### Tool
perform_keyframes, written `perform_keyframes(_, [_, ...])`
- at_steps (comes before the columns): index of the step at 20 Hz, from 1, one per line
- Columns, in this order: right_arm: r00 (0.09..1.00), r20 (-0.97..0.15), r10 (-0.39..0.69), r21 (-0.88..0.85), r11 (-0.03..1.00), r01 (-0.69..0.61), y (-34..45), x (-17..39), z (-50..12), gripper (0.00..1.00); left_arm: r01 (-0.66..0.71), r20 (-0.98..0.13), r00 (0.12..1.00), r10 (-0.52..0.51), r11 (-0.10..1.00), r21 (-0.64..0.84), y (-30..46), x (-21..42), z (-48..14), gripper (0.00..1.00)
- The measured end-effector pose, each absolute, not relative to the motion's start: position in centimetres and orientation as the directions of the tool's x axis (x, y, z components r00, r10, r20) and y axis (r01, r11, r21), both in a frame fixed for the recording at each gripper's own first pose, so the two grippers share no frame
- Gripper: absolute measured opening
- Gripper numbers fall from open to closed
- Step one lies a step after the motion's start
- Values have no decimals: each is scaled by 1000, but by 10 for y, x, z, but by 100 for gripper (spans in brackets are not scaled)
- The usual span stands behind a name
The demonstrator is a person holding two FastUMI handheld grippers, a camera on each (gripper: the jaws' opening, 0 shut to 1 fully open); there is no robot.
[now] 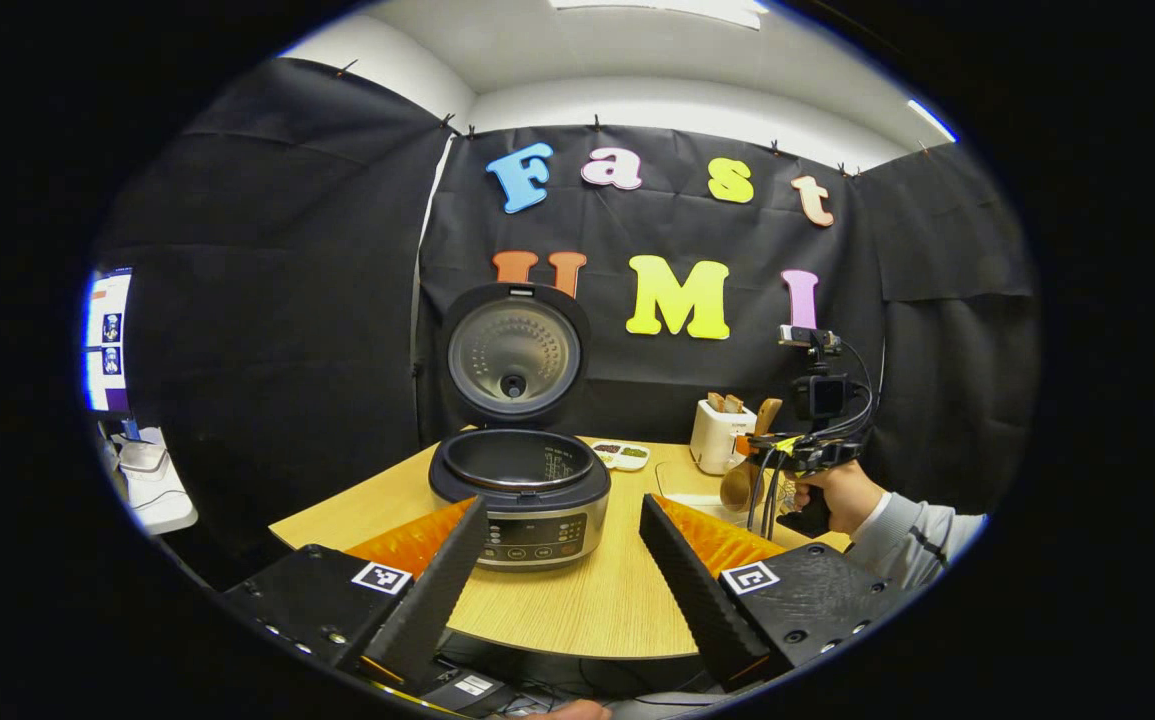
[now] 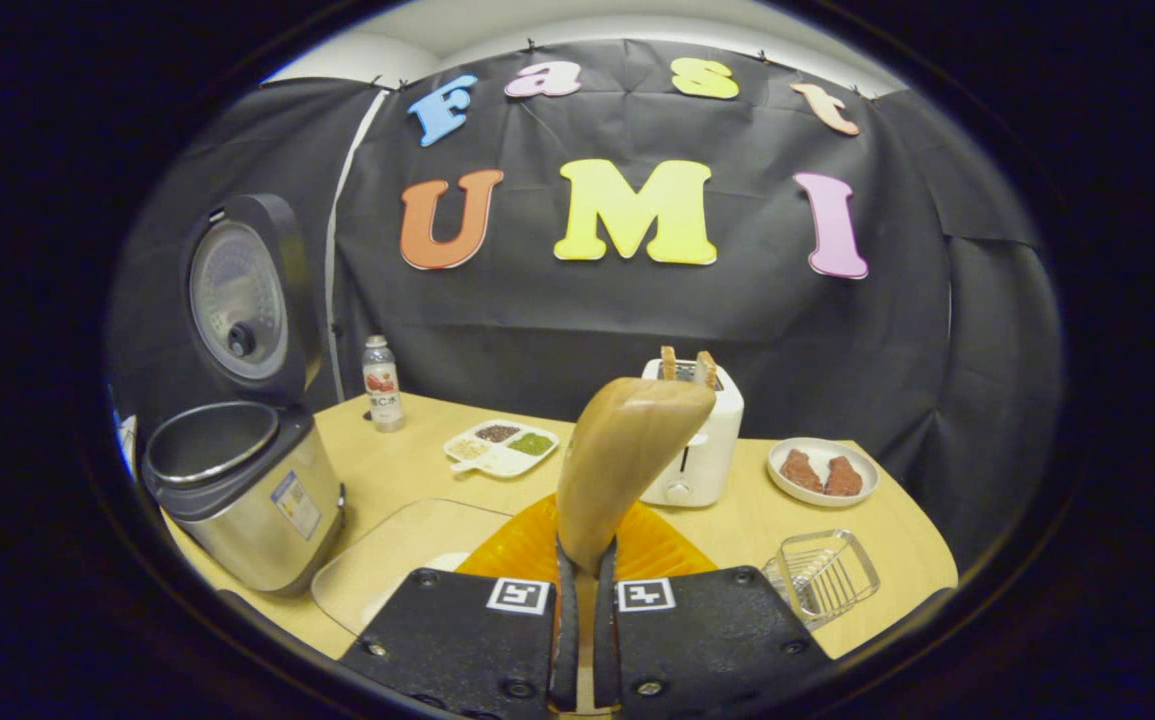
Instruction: Close the left gripper, press the button to open the rice cooker; take a wooden spoon from the chopstick holder with the right hand, scoop a spoonful of rice and pour it into the rice cooker, then put the wooden spoon back into the chopstick holder.
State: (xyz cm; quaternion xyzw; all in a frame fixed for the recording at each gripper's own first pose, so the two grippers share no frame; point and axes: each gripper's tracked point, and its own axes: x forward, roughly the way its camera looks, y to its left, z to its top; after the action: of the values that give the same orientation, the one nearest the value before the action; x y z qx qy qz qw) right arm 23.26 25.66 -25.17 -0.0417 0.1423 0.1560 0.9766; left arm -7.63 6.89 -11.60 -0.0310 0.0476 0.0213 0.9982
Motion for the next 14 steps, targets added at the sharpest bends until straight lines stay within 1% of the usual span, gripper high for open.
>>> perform_keyframes(2, [928,-281,246,-96,955,-282,252,235,-262,11,-20,-101,995,15,998,-54,62,-74,-118,95])
perform_keyframes(4, [927,-281,247,-82,957,-280,257,230,-269,11,-13,-94,996,8,999,-51,59,-72,-116,94])
perform_keyframes(6, [885,-364,291,17,952,-306,272,219,-292,11,-1,-101,995,-4,999,-46,54,-70,-120,94])
perform_keyframes(7, [873,-379,307,56,949,-310,276,213,-295,11,1,-105,995,-5,999,-40,52,-69,-121,94])
perform_keyframes(9, [862,-393,319,113,948,-299,280,208,-296,11,-1,-110,994,-2,1000,-24,53,-70,-122,94])
perform_keyframes(11, [822,-419,387,249,919,-306,294,202,-298,11,-6,-111,994,5,1000,-13,54,-70,-122,94])
perform_keyframes(12, [805,-430,408,320,903,-286,297,199,-300,11,-8,-110,994,6,1000,-12,55,-70,-122,94])
perform_keyframes(14, [797,-435,419,403,882,-244,295,202,-300,11,-7,-112,994,6,1000,-13,55,-69,-122,94])
